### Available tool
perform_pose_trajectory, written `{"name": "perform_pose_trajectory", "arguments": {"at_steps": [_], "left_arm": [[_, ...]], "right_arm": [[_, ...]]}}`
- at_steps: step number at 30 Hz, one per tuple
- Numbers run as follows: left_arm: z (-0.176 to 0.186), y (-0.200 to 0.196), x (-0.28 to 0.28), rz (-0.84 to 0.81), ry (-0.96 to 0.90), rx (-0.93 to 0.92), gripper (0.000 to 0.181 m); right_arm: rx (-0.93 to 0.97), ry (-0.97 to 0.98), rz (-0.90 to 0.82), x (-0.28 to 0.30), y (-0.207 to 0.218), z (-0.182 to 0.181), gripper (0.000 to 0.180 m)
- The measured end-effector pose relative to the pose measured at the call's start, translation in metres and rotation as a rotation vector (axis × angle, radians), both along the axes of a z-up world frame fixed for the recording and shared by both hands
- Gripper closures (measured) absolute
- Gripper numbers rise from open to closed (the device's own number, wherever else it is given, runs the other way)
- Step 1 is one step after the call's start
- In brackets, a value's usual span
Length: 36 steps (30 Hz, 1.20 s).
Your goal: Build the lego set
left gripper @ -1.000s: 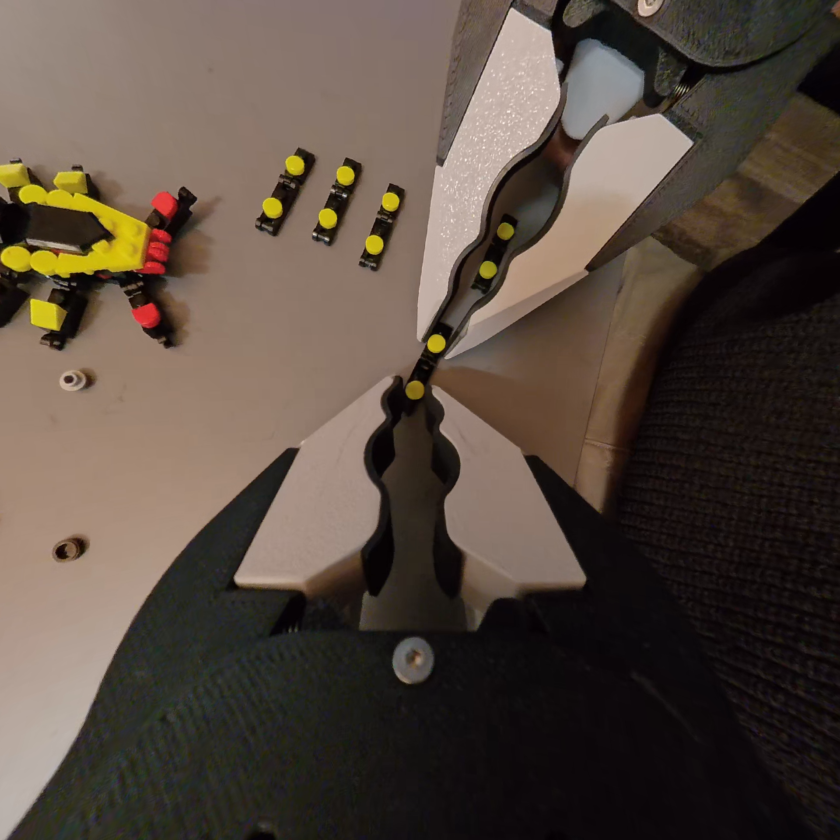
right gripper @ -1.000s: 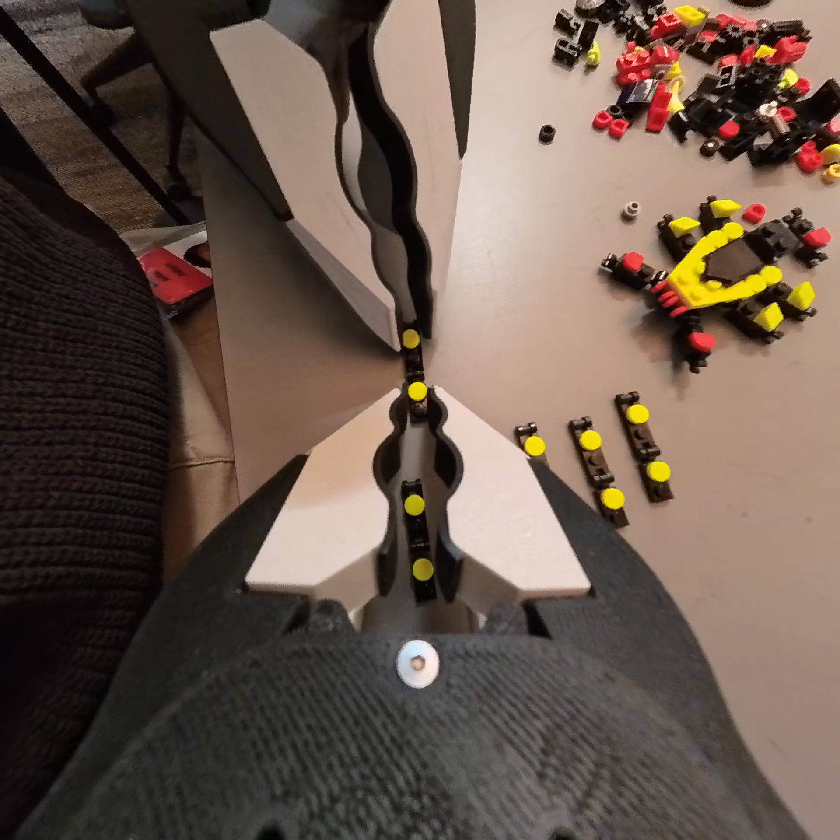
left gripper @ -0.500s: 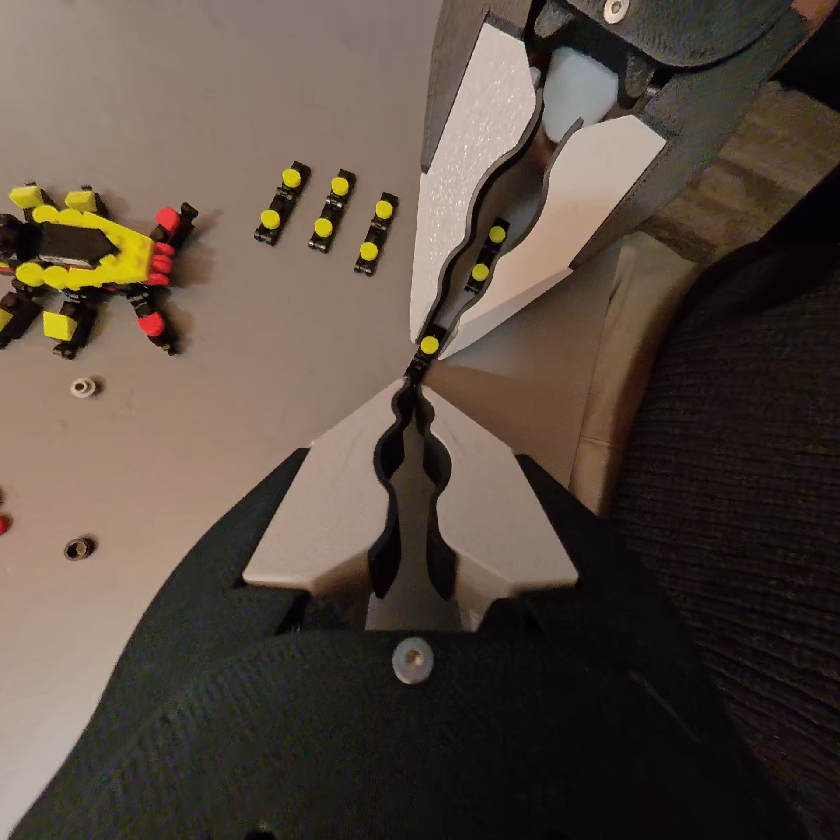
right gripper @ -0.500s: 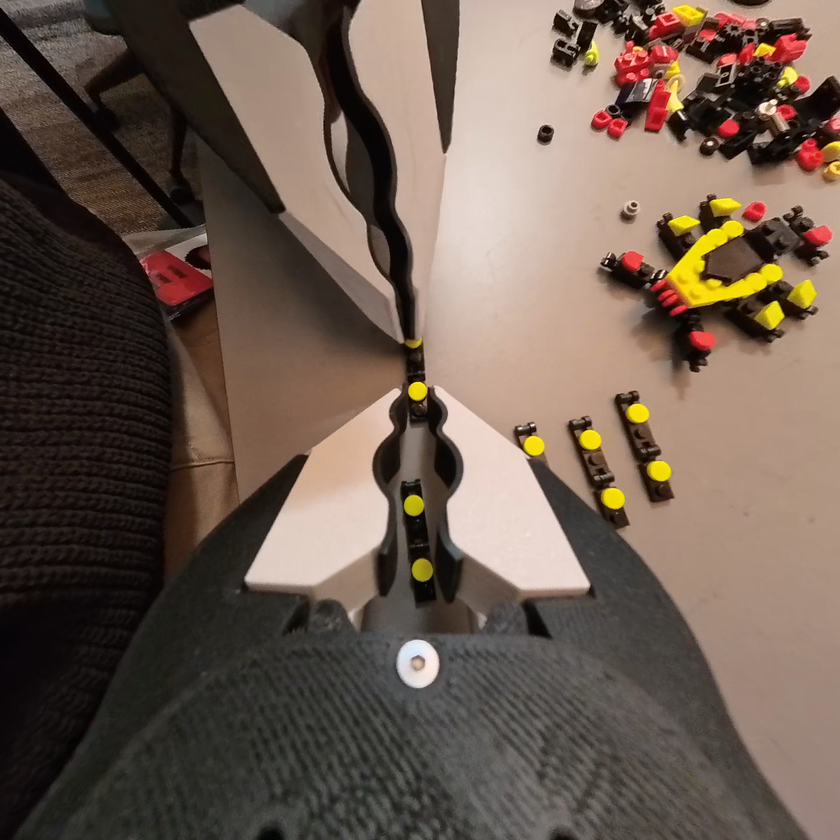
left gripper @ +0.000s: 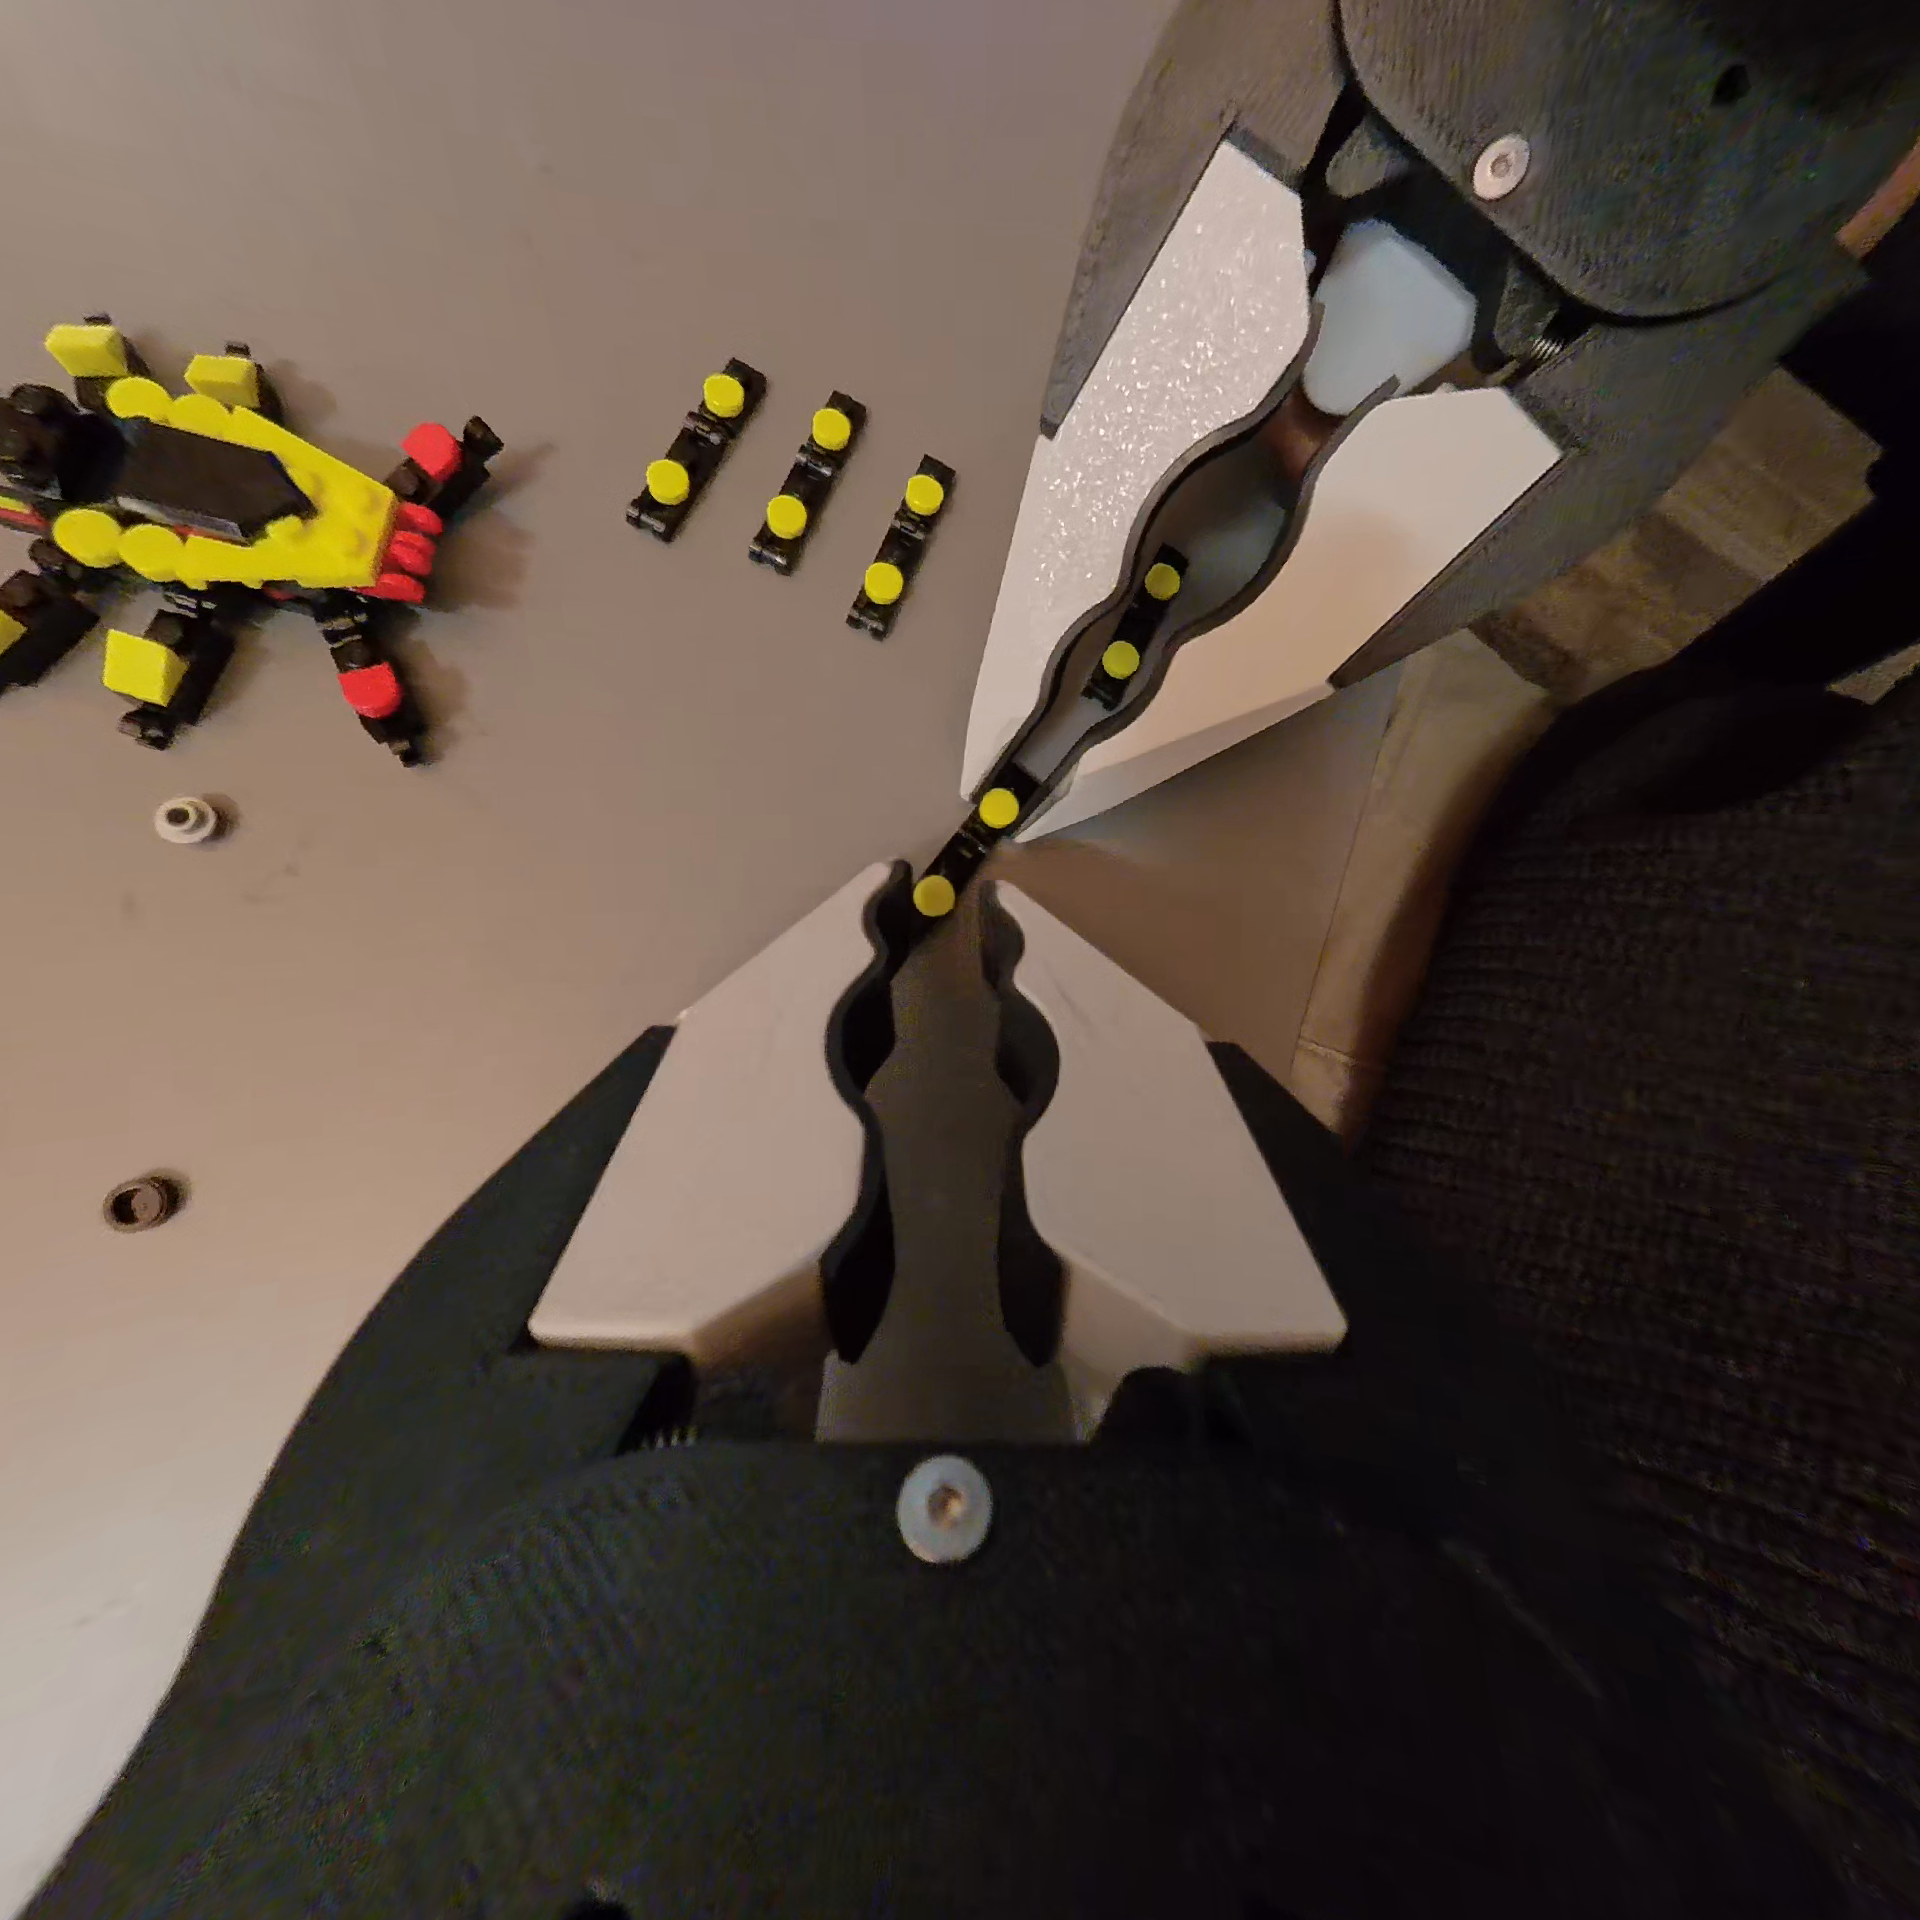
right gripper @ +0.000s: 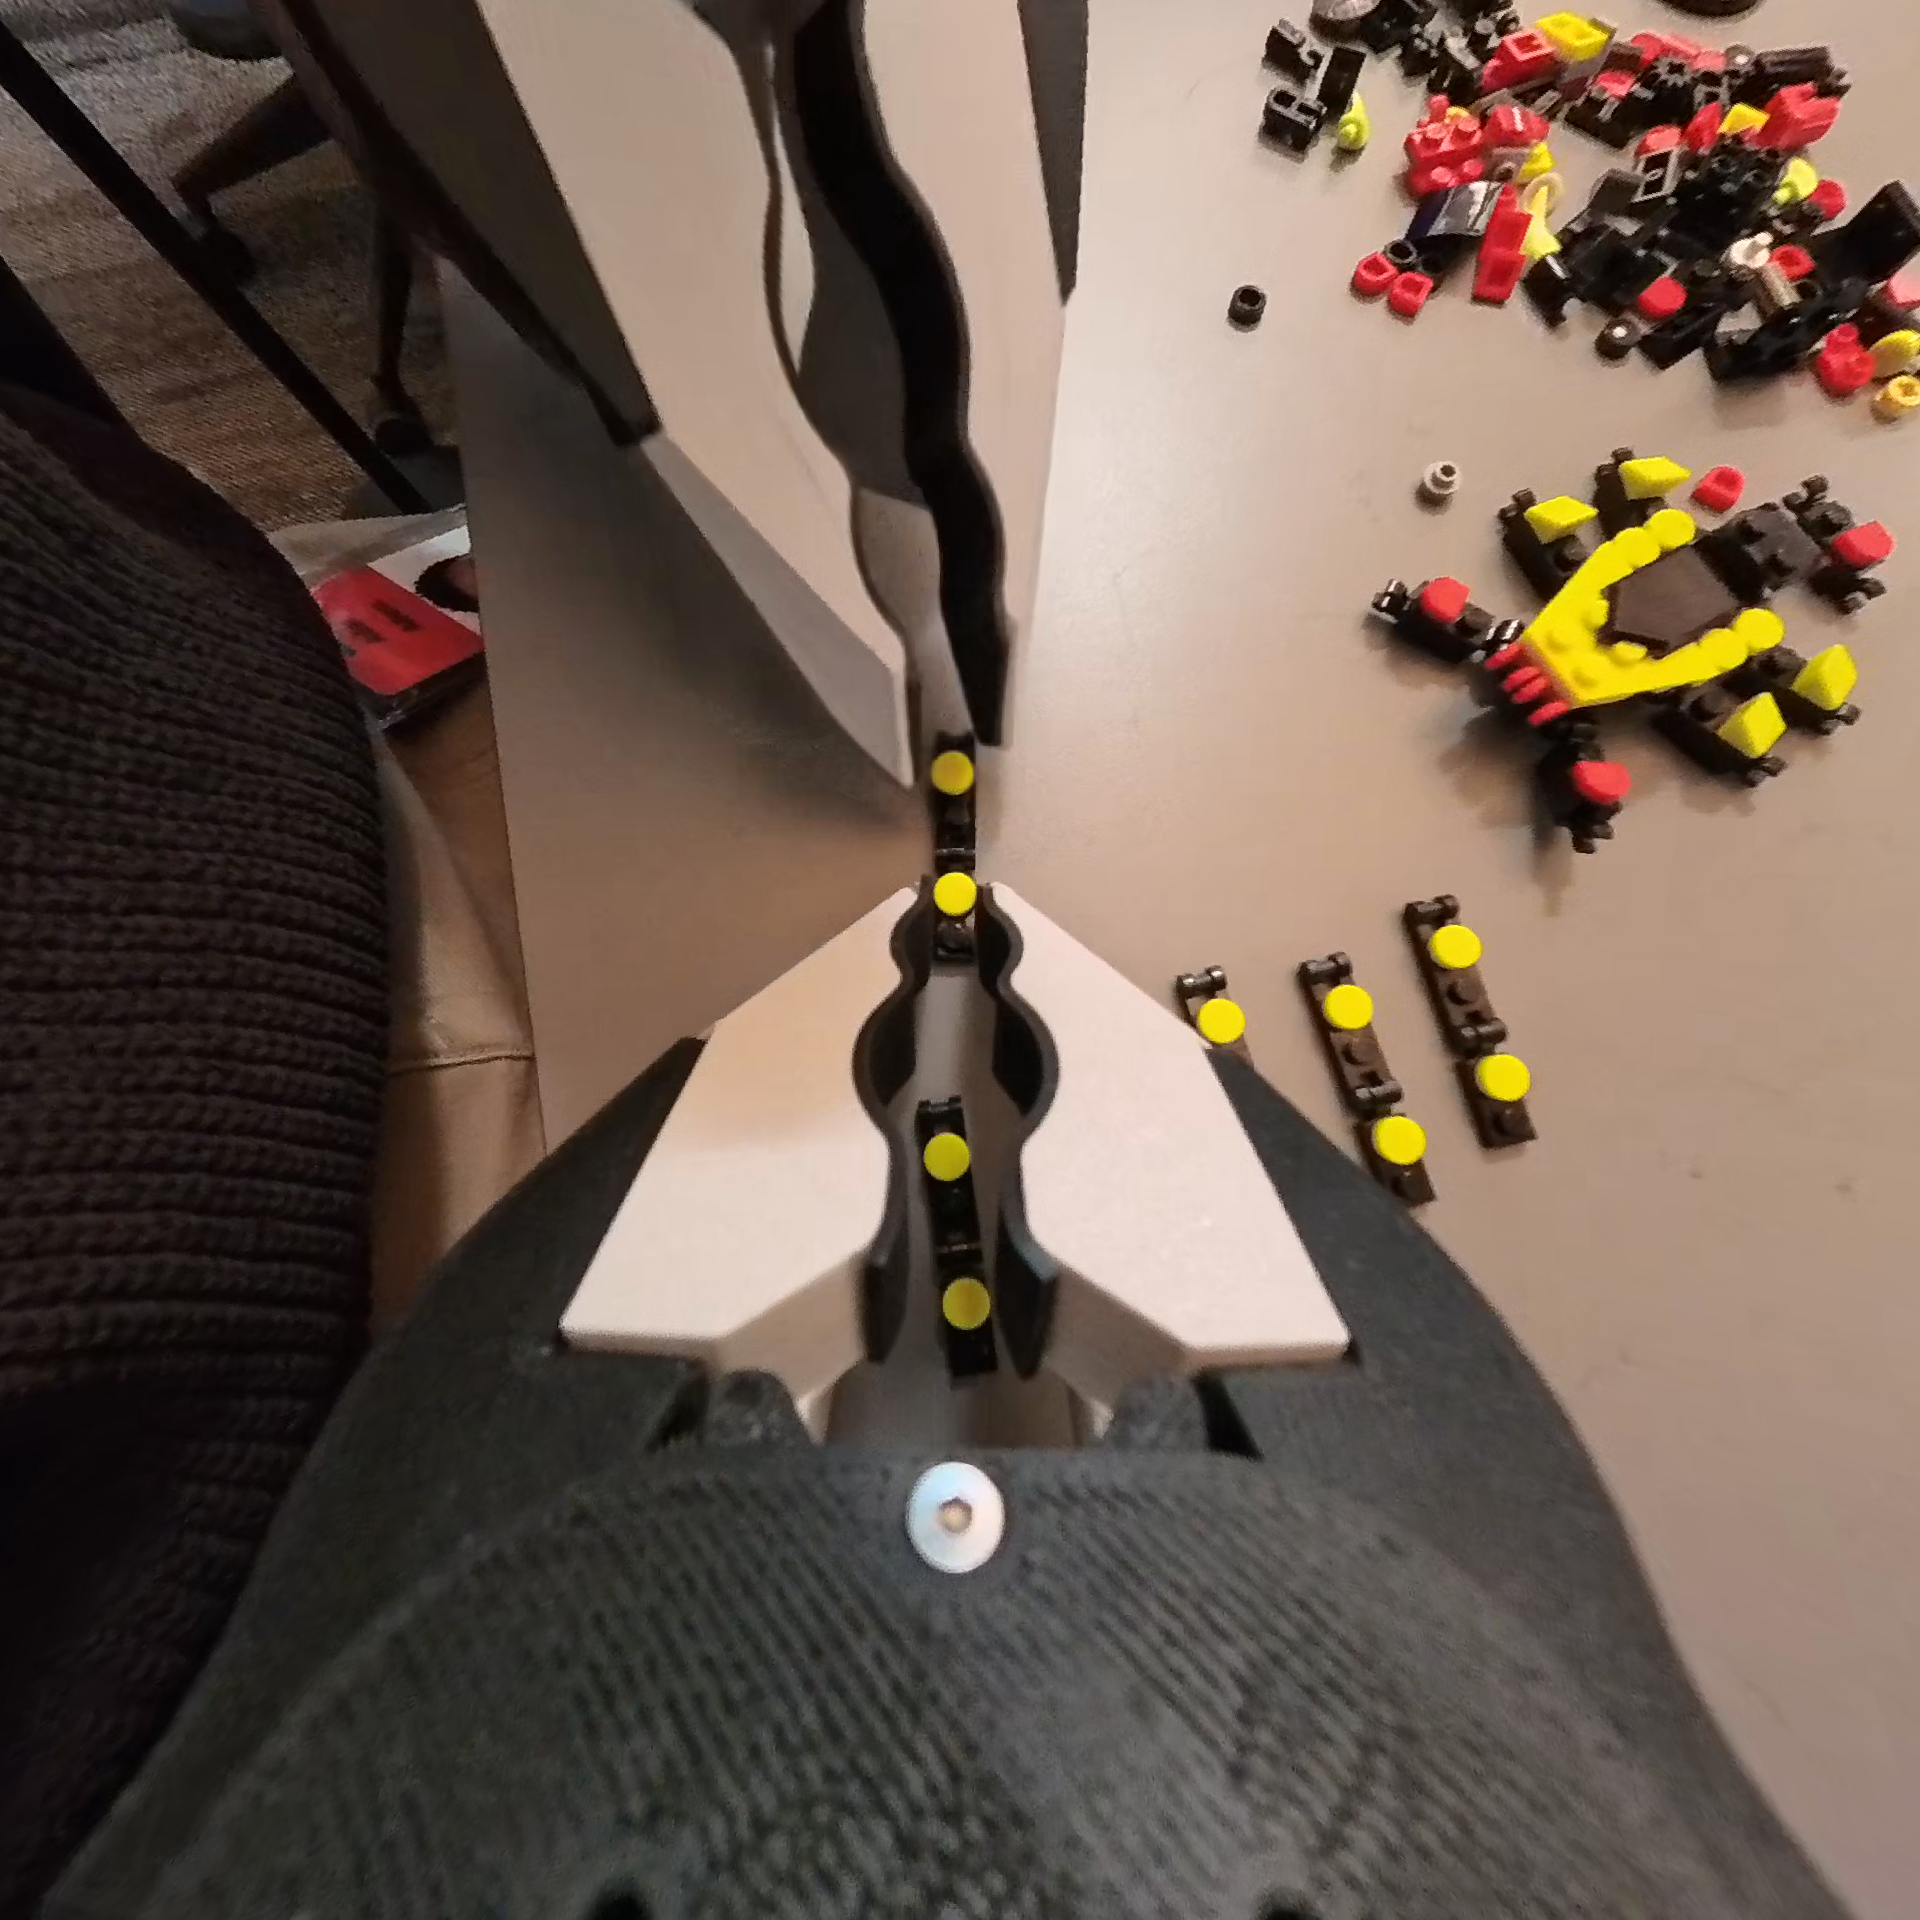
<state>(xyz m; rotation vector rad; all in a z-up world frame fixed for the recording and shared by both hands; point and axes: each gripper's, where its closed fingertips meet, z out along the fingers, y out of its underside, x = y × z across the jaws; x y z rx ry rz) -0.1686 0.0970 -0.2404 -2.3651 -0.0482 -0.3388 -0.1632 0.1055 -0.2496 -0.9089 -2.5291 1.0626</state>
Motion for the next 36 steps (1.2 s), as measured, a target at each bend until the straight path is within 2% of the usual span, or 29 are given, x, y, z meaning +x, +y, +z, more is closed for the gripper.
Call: {"name": "perform_pose_trajectory", "arguments": {"at_steps": [6, 8, 13, 17, 20, 22, 24, 32, 36], "left_arm": [[0.002, -0.005, -0.013, 0.056, -0.073, 0.021, 0.150], [0.007, -0.003, -0.017, 0.107, -0.196, 0.049, 0.145], [0.045, 0.003, -0.022, 0.200, -0.654, 0.216, 0.142], [0.054, 0.003, -0.018, 0.197, -0.797, 0.244, 0.146], [0.057, 0.003, -0.012, 0.172, -0.827, 0.245, 0.157], [0.057, 0.003, -0.010, 0.167, -0.826, 0.244, 0.171], [0.059, 0.003, -0.010, 0.167, -0.831, 0.250, 0.176], [0.060, 0.003, -0.009, 0.134, -0.783, 0.270, 0.176], [0.061, 0.003, -0.007, 0.098, -0.689, 0.293, 0.176]], "right_arm": [[-0.034, 0.036, -0.026, -0.006, 0.004, 0.010, 0.173], [-0.057, 0.088, -0.037, -0.010, 0.007, 0.021, 0.173], [-0.084, 0.273, -0.029, -0.016, 0.011, 0.052, 0.173], [-0.067, 0.373, 0.005, -0.014, 0.006, 0.066, 0.173], [-0.001, 0.426, 0.025, -0.013, 0.005, 0.066, 0.173], [0.047, 0.455, 0.035, -0.013, 0.005, 0.064, 0.173], [0.083, 0.468, 0.049, -0.012, 0.003, 0.061, 0.173], [0.105, 0.495, 0.056, -0.012, 0.004, 0.062, 0.173], [0.115, 0.500, 0.056, -0.012, 0.004, 0.062, 0.173]]}}
